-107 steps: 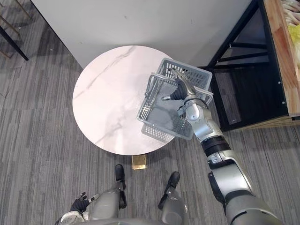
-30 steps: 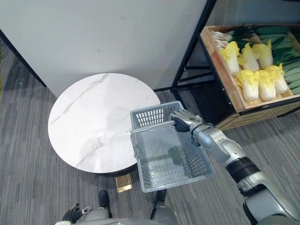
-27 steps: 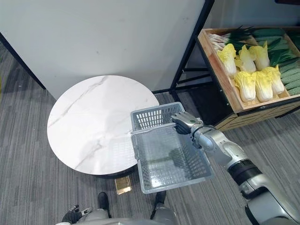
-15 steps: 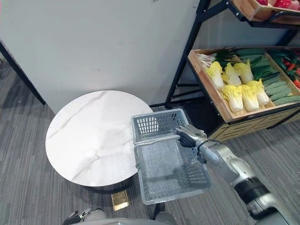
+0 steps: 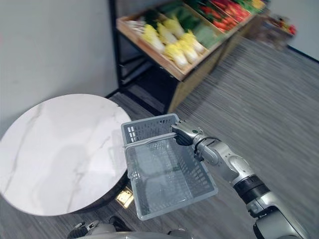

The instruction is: Pick vegetable in the basket

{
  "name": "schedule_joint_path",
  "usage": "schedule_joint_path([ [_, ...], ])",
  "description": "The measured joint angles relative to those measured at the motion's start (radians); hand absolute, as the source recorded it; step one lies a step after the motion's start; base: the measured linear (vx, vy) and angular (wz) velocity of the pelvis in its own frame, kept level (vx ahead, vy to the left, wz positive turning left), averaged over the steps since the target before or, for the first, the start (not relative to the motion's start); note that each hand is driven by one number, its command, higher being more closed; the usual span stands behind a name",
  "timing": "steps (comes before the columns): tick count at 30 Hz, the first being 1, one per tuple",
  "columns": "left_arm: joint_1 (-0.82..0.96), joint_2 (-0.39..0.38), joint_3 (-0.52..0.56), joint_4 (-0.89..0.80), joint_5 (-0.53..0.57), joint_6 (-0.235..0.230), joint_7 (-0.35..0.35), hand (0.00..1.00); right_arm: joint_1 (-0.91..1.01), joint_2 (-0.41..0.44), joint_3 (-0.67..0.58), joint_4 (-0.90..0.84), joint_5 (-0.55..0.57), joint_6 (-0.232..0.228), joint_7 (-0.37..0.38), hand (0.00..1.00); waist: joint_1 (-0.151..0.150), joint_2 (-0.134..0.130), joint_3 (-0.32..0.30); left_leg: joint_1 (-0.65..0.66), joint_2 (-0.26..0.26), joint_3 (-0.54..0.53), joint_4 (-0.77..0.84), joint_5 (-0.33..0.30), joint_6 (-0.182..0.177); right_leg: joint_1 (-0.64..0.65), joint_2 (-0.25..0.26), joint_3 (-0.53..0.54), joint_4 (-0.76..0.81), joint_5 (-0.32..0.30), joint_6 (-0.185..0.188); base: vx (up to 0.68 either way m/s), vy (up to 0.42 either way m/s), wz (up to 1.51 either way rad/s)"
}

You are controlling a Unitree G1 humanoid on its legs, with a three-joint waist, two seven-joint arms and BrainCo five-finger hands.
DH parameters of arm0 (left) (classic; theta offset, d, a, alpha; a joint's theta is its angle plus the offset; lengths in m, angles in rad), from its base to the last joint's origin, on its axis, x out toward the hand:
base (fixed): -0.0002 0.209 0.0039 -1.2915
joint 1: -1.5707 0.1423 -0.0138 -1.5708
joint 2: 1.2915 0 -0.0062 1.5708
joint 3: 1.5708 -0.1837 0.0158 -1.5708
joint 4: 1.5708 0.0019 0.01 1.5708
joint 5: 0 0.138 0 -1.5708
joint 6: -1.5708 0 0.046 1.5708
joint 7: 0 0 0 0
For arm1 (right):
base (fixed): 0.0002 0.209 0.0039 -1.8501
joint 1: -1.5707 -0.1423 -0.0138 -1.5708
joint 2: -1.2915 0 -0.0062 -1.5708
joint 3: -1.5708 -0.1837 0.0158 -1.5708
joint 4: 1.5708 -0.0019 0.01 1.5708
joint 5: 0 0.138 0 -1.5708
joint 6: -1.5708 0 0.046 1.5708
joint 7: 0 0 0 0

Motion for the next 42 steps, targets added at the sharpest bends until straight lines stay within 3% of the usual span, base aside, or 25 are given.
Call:
schedule_joint_path([
  [3, -0.011, -0.009, 0.002, 0.018, 0.000, 0.000, 0.001, 0.00, 0.002, -0.008, 0.057, 0.001, -0.004, 0.003, 0.000, 1.00, -0.001, 0.015, -0.010, 0.020, 0.007, 0.104, 0.000, 0.029, -0.008, 0.035, 0.062, -0.028, -0.211, 0.013, 0.032, -0.05, -0.242, -1.14],
  [4, -0.017, -0.017, 0.003, 0.034, 0.000, 0.001, 0.003, 0.00, 0.021, -0.018, 0.057, 0.001, -0.014, 0.007, 0.000, 1.00, -0.017, 0.036, -0.017, 0.020, 0.025, 0.112, 0.011, 0.040, -0.015, 0.055, 0.099, -0.022, -0.282, 0.038, 0.030, -0.04, -0.276, -0.43],
  [6, -0.016, -0.020, 0.010, 0.034, 0.001, -0.001, 0.006, 0.00, 0.068, -0.038, 0.053, 0.002, -0.023, 0.013, 0.000, 1.00, -0.029, 0.057, -0.024, 0.019, 0.102, 0.103, 0.115, 0.043, -0.014, 0.079, 0.139, -0.016, -0.325, 0.052, 0.018, -0.08, -0.251, -0.33],
  [7, -0.012, -0.021, 0.018, 0.033, 0.000, -0.002, 0.010, 0.00, 0.092, -0.042, 0.053, 0.001, -0.024, 0.018, 0.000, 1.00, -0.029, 0.067, -0.025, 0.021, 0.164, 0.094, 0.207, 0.055, -0.013, 0.086, 0.157, 0.003, -0.324, 0.053, 0.010, -0.11, -0.132, -0.46],
  [8, -0.011, -0.024, 0.030, 0.032, 0.000, -0.003, 0.012, 0.00, 0.106, -0.043, 0.053, 0.001, -0.029, 0.023, 0.000, 1.00, -0.026, 0.068, -0.025, 0.019, 0.200, 0.070, 0.270, 0.077, -0.017, 0.088, 0.165, 0.022, -0.324, 0.051, -0.003, -0.13, -0.102, -0.69],
  [10, -0.007, -0.026, 0.042, 0.025, -0.002, -0.008, 0.014, 0.00, 0.110, -0.042, 0.053, 0.002, -0.030, 0.025, 0.000, 1.00, -0.019, 0.061, -0.019, -0.021, 0.221, -0.111, 0.342, 0.127, -0.023, 0.087, 0.170, 0.087, -0.331, 0.058, -0.022, -0.12, -0.075, -0.84],
  [11, -0.006, -0.032, 0.053, 0.023, -0.003, -0.012, 0.015, 0.00, 0.106, -0.042, 0.051, 0.004, -0.030, 0.026, -0.001, 1.00, -0.012, 0.056, -0.016, -0.071, 0.169, -0.317, 0.339, 0.095, -0.067, 0.077, 0.160, 0.141, -0.333, 0.061, -0.027, -0.09, -0.027, -0.89],
  [12, -0.005, -0.036, 0.052, 0.023, -0.003, -0.014, 0.015, 0.00, 0.103, -0.041, 0.052, 0.005, -0.030, 0.025, -0.002, 1.00, -0.009, 0.056, -0.015, -0.083, 0.125, -0.422, 0.312, 0.075, -0.087, 0.069, 0.153, 0.164, -0.334, 0.064, -0.030, -0.11, 0.010, -1.29],
  [14, 0.018, -0.056, 0.054, 0.022, -0.003, -0.024, 0.015, 0.00, 0.093, -0.040, 0.055, 0.010, -0.021, 0.020, -0.002, 1.00, 0.009, 0.067, -0.014, -0.081, -0.019, -0.753, 0.153, 0.042, -0.110, 0.038, 0.168, 0.279, -0.348, 0.075, -0.035, -0.08, 0.083, -1.42],
  [15, 0.021, -0.058, 0.053, 0.021, -0.003, -0.025, 0.015, 0.00, 0.088, -0.041, 0.056, 0.011, -0.020, 0.019, -0.002, 1.00, 0.009, 0.074, -0.011, -0.076, -0.041, -0.821, 0.105, 0.043, -0.113, 0.036, 0.179, 0.303, -0.355, 0.082, -0.032, -0.06, 0.144, -1.18],
  [18, 0.027, -0.056, 0.051, 0.022, -0.002, -0.025, 0.009, 0.00, 0.077, -0.038, 0.057, 0.014, -0.019, 0.015, -0.002, 1.00, 0.008, 0.092, -0.016, 0.000, -0.067, -1.020, -0.057, -0.015, -0.185, 0.000, 0.222, 0.393, -0.398, 0.130, 0.004, 0.04, 0.125, -0.82],
  [21, 0.022, -0.048, 0.052, 0.018, -0.002, -0.024, 0.008, 0.00, 0.069, -0.026, 0.067, 0.041, -0.019, 0.015, 0.006, 1.00, 0.006, 0.068, 0.002, 0.004, -0.103, -0.990, -0.064, -0.025, -0.176, -0.004, 0.192, 0.432, -0.430, 0.189, 0.027, -0.02, 0.145, -0.36],
  [25, 0.025, -0.058, 0.048, -0.005, 0.002, -0.024, 0.007, 0.00, 0.071, -0.023, 0.065, 0.039, 0.015, -0.004, 0.010, 1.00, 0.011, 0.090, 0.009, 0.015, -0.132, -0.968, -0.068, -0.035, -0.160, -0.011, 0.171, 0.456, -0.430, 0.198, 0.042, -0.02, 0.094, -0.14],
  [31, 0.021, -0.053, 0.014, -0.006, 0.022, -0.024, 0.005, 0.00, 0.154, -0.021, 0.043, 0.037, 0.049, -0.006, 0.024, 1.00, 0.009, 0.090, 0.010, 0.028, -0.149, -0.941, -0.082, -0.045, -0.142, -0.025, 0.160, 0.486, -0.423, 0.203, 0.051, 0.00, 0.027, -0.14],
  [35, -0.007, -0.046, -0.033, -0.004, 0.034, -0.024, 0.009, 0.00, 0.189, -0.023, -0.024, 0.038, 0.040, 0.014, 0.026, 1.00, 0.003, 0.103, 0.050, 0.036, -0.149, -0.908, -0.070, -0.070, -0.109, -0.184, 0.143, 0.498, -0.105, 0.141, 0.033, -0.03, 0.080, -0.29],
  [36, -0.010, -0.033, -0.054, -0.003, 0.038, -0.024, 0.009, 0.00, 0.190, -0.023, -0.033, 0.038, 0.040, 0.026, 0.025, 1.00, -0.010, 0.094, 0.073, 0.076, -0.163, -0.897, -0.075, -0.084, -0.095, -0.231, 0.117, 0.486, 0.041, 0.123, 0.005, -0.08, 0.098, -0.26],
  [38, -0.010, -0.018, -0.071, -0.002, 0.038, -0.024, 0.009, 0.00, 0.195, -0.021, -0.043, 0.038, 0.039, 0.027, 0.025, 1.00, -0.028, 0.088, 0.090, 0.127, -0.177, -0.908, -0.086, -0.102, -0.064, -0.264, 0.088, 0.487, 0.161, 0.122, -0.007, 0.01, 0.073, -0.10],
  [39, -0.010, -0.018, -0.072, -0.002, 0.038, -0.023, 0.009, 0.00, 0.195, -0.020, -0.044, 0.038, 0.039, 0.027, 0.025, 1.00, -0.028, 0.088, 0.090, 0.132, -0.177, -0.909, -0.086, -0.103, -0.064, -0.268, 0.087, 0.488, 0.169, 0.123, -0.008, 0.08, 0.058, -0.01],
  [40, -0.013, -0.013, -0.084, -0.004, 0.039, -0.023, 0.008, 0.00, 0.208, -0.004, -0.064, 0.041, 0.038, 0.023, 0.025, 1.00, -0.051, 0.092, 0.094, 0.146, -0.174, -0.911, -0.090, -0.107, -0.056, -0.293, 0.089, 0.466, 0.183, 0.074, -0.013, 0.11, 0.062, 0.06],
  [42, -0.018, -0.008, -0.086, -0.003, 0.039, -0.022, 0.008, 0.00, 0.208, 0.018, -0.092, 0.050, 0.039, 0.021, 0.024, 1.00, -0.067, 0.092, 0.094, 0.148, -0.166, -0.920, -0.109, -0.110, -0.057, -0.320, 0.115, 0.434, 0.073, 0.074, -0.013, 0.20, 0.002, 0.17],
])
